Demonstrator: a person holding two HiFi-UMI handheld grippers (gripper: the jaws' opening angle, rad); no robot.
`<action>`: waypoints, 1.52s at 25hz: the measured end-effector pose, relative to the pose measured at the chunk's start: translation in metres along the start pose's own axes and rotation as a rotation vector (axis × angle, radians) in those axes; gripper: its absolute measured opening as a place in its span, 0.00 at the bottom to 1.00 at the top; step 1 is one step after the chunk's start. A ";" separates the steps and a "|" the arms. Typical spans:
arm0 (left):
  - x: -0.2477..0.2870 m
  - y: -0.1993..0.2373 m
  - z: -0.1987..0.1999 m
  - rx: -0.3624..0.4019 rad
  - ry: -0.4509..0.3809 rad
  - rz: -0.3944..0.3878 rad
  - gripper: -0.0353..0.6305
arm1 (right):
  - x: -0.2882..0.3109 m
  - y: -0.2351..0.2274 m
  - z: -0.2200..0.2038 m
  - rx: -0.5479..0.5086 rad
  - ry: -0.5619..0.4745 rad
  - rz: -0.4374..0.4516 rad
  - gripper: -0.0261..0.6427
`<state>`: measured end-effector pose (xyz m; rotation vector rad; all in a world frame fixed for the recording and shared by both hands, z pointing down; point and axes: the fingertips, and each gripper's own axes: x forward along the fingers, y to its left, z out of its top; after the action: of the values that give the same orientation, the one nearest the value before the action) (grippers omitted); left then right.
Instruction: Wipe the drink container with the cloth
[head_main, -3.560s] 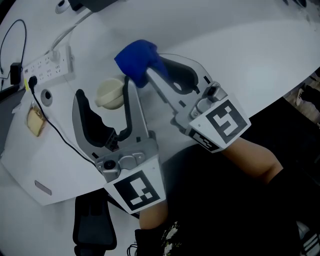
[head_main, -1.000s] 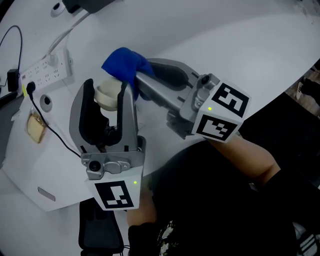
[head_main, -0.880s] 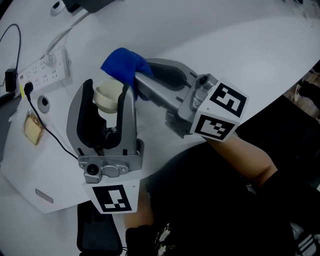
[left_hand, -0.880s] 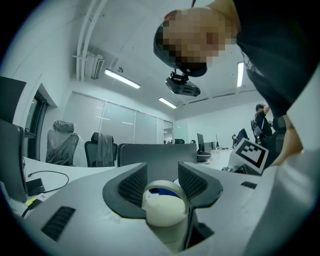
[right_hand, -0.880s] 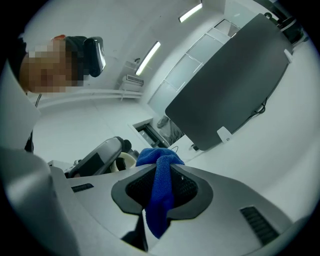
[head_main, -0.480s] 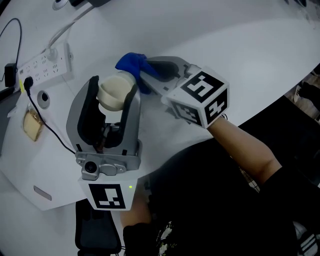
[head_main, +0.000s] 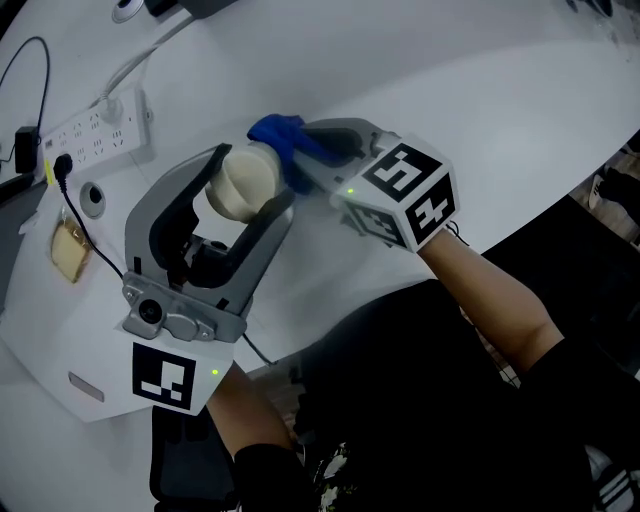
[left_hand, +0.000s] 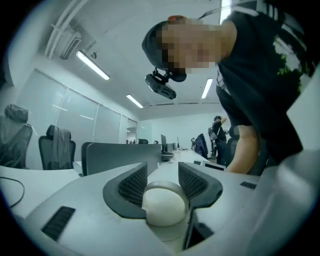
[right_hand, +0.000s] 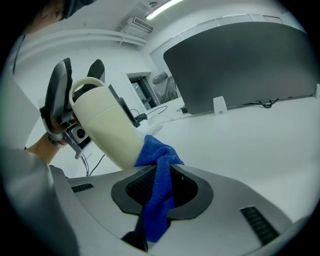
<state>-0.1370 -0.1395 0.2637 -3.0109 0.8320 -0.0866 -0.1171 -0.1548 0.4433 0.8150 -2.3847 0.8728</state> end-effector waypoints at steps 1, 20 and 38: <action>0.001 0.000 0.000 -0.008 -0.001 -0.037 0.34 | 0.000 0.000 0.000 -0.001 -0.002 -0.001 0.14; -0.002 0.022 0.001 -0.018 0.081 0.576 0.48 | -0.009 -0.002 0.005 0.054 -0.100 -0.045 0.14; -0.007 0.027 -0.002 -0.025 0.030 0.671 0.21 | -0.054 0.026 0.060 0.426 -0.436 0.188 0.14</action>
<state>-0.1572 -0.1590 0.2644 -2.5795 1.7858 -0.1076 -0.1092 -0.1607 0.3594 1.0392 -2.7233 1.4385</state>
